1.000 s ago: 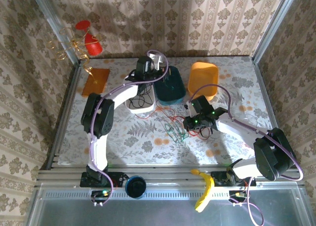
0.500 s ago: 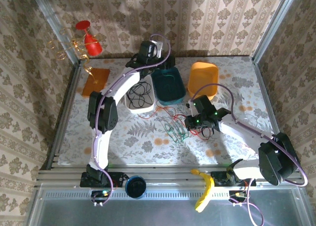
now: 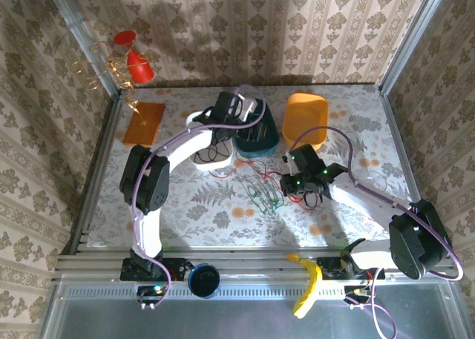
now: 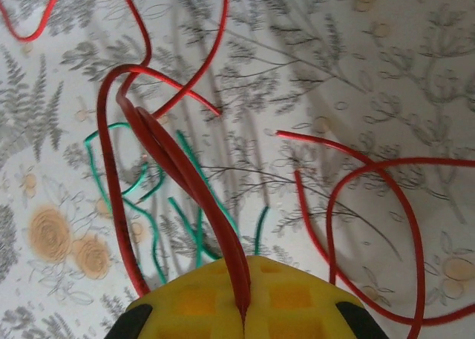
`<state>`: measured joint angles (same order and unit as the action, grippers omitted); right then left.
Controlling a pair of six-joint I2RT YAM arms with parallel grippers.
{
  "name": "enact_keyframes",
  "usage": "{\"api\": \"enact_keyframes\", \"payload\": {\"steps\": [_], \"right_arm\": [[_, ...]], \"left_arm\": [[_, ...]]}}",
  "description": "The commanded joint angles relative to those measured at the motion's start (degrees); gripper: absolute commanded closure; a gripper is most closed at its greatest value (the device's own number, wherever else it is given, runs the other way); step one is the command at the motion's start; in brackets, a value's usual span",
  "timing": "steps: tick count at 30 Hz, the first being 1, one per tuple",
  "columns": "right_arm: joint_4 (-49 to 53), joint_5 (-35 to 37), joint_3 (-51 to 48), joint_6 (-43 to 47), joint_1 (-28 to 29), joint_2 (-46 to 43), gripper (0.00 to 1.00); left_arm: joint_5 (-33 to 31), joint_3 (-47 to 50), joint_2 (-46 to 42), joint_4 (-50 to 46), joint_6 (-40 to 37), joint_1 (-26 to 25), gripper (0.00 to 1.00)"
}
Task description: Untangle the cables
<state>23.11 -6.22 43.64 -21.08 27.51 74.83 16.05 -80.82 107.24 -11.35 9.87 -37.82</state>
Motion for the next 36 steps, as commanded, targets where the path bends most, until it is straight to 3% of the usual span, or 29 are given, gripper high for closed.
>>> {"api": "enact_keyframes", "payload": {"steps": [1,3,4,6,8,16,28,36], "right_arm": [[0.3,3.2,-1.5,-4.2,-3.4,-1.1,0.93],[-0.3,2.5,-1.4,-5.2,-4.7,-0.3,0.90],[-0.1,2.6,-1.0,-5.5,-5.1,0.4,0.84],[0.5,3.1,0.0,-6.1,-5.6,1.9,0.63],[1.3,4.1,1.1,-6.4,-5.6,2.9,0.53],[1.7,7.9,-0.1,-6.3,-5.5,-2.1,0.51],[4.0,9.1,-0.4,-4.8,-5.5,-8.8,0.51],[4.1,9.1,-0.7,-3.8,-5.5,-10.7,0.52]], "left_arm": [[3.1,8.0,-8.6,4.7,-5.7,-3.4,0.20],[2.8,12.8,-12.1,4.1,-7.5,-5.7,0.20],[2.4,14.9,-13.7,3.3,-8.3,-6.9,0.20],[1.3,17.6,-15.7,1.2,-9.6,-9.2,0.20],[-0.5,19.6,-16.7,-0.6,-10.0,-11.4,0.20],[-7.7,26.3,-15.9,-0.6,-2.0,-13.7,0.23],[-6.4,24.6,-7.2,1.6,3.1,-9.0,0.29],[-2.8,22.2,-2.7,2.9,1.2,-8.5,0.33]]}}
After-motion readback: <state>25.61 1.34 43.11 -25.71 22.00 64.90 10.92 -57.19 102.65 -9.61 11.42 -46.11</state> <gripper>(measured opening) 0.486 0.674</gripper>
